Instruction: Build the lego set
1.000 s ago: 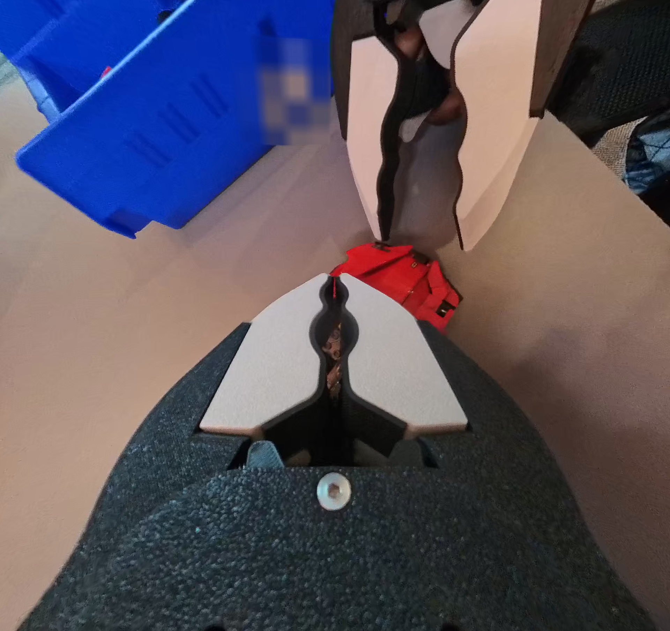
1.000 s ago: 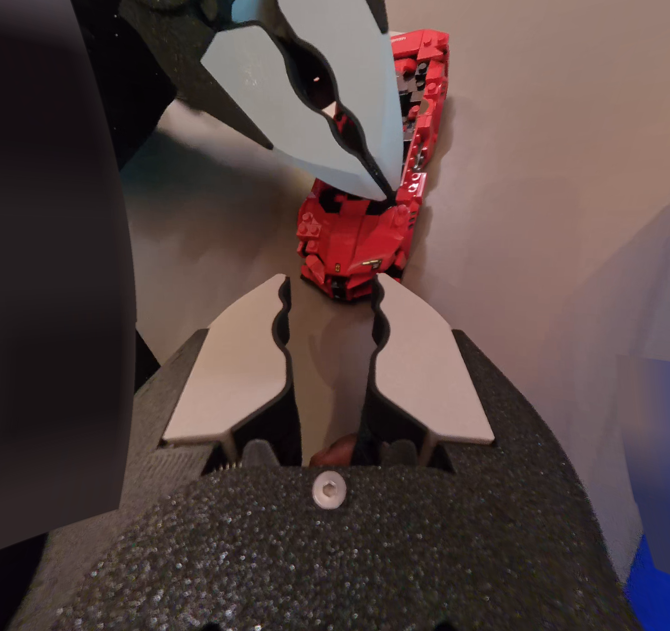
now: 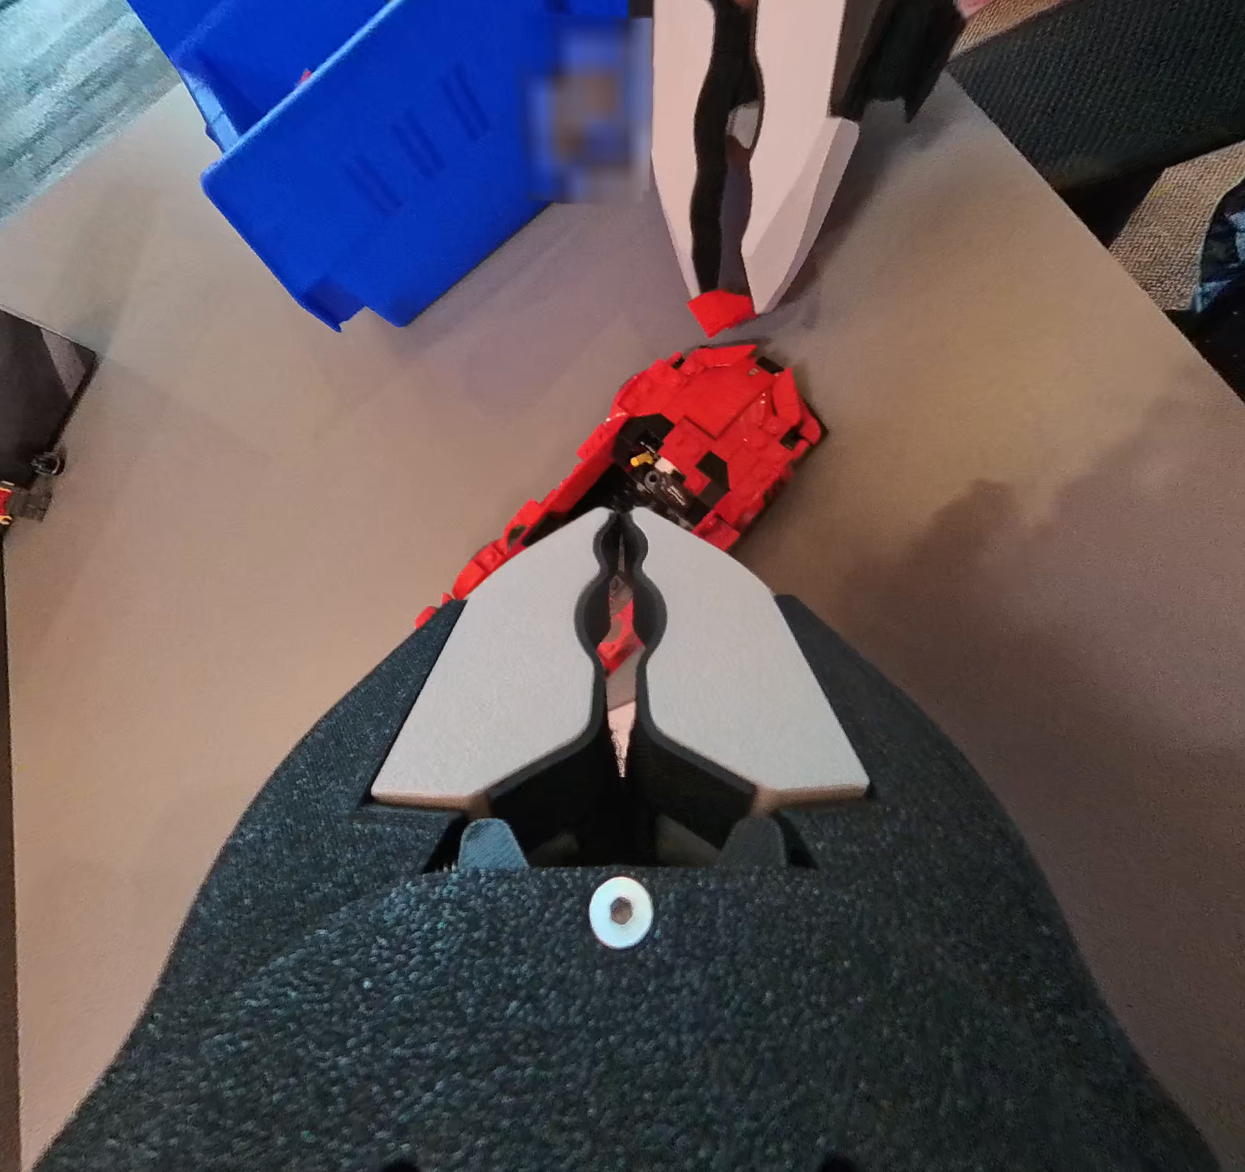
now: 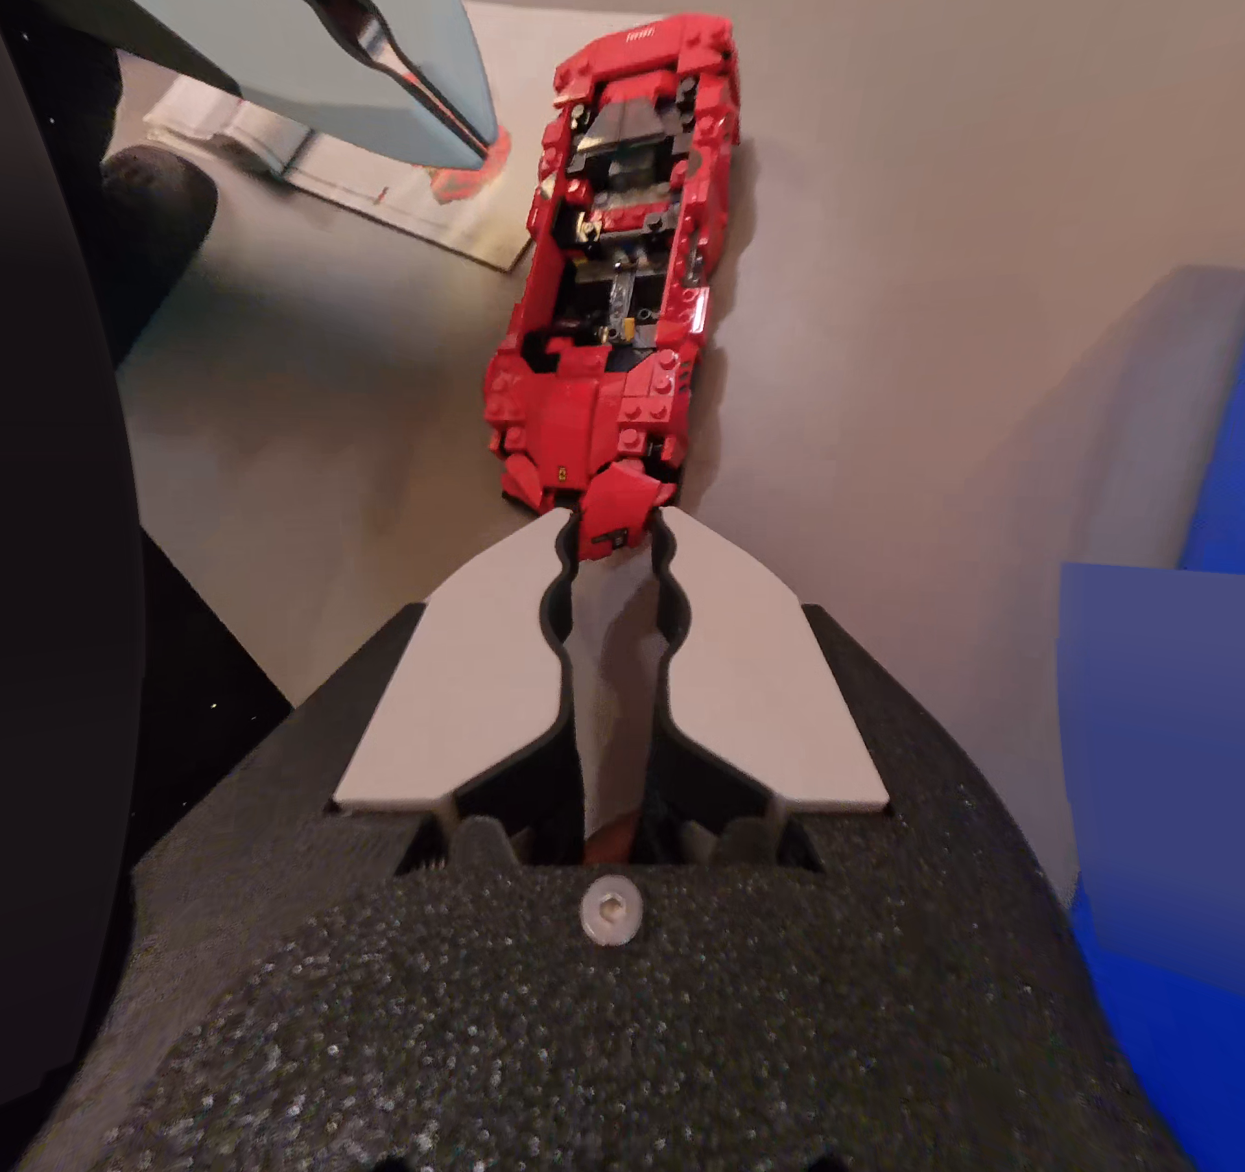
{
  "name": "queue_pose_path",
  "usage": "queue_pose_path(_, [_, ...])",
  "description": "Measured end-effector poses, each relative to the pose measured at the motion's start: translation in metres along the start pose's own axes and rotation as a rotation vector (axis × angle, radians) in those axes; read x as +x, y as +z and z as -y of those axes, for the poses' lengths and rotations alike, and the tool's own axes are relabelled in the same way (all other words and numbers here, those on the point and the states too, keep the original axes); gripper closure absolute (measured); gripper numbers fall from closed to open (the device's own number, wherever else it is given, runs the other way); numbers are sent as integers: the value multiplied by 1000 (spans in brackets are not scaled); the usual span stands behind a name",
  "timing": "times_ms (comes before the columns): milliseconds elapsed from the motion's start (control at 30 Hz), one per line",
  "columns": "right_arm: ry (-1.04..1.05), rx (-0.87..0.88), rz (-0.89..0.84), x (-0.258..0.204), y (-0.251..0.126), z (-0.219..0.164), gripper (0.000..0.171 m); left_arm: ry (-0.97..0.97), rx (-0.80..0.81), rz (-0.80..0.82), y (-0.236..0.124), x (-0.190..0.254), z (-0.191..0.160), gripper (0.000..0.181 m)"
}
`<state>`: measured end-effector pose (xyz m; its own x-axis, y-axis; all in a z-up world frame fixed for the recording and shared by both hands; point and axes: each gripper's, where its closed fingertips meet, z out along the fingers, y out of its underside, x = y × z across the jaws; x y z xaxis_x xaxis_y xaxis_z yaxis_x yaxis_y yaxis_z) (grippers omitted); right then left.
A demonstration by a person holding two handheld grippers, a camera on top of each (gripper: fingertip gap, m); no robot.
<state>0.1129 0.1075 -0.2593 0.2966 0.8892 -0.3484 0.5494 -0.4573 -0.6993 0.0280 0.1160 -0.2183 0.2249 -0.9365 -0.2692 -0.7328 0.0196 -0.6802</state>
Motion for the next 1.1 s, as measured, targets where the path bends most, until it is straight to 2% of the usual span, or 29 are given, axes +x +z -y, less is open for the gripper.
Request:
queue_pose_path(333, [38, -170, 75, 2, 10, 4, 151, 34, 19, 0, 2, 13, 7, 181])
queue_pose_path(533, [54, -131, 64, 1, 10, 12, 151, 23, 31, 2, 2, 11, 5, 181])
queue_pose_path(1100, [-14, -174, 90, 3, 16, 8, 151, 50, 32, -27, 16, 16, 8, 181])
